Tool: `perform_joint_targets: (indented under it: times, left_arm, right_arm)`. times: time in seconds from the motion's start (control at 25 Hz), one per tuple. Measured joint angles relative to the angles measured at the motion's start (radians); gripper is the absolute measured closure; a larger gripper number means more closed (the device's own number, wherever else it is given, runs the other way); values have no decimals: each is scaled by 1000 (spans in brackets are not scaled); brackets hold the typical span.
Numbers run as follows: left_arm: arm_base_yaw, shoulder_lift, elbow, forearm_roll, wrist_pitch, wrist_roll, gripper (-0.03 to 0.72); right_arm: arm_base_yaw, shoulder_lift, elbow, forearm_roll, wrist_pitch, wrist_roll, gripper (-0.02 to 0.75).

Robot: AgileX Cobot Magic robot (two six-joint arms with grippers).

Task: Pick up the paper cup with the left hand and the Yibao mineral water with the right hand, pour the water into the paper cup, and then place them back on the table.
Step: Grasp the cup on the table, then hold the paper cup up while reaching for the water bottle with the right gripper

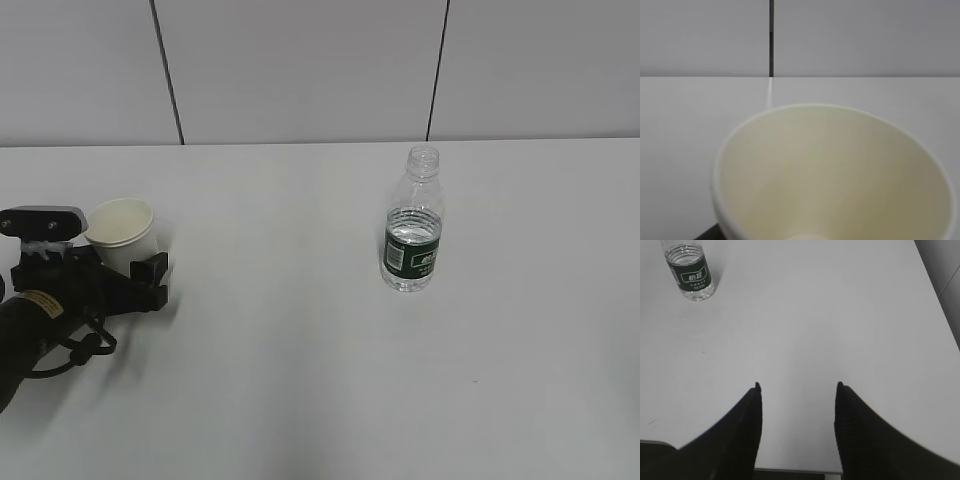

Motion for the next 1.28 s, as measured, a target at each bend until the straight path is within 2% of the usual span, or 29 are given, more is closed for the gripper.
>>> perform_joint_targets:
  times: [0.76, 0.84, 1.08, 1.28]
  left_arm:
    - [0, 0, -19, 2, 0, 0, 137]
    - [0, 0, -19, 2, 0, 0, 160]
    - [0, 0, -19, 0, -1, 0, 294]
    - [0, 0, -19, 1, -3, 0, 325]
  right_arm:
    - [0, 0, 0, 0, 0, 0, 353]
    - [0, 0, 0, 0, 0, 0, 353]
    - [0, 0, 0, 0, 0, 0, 353]
    - [0, 0, 0, 0, 0, 0, 353]
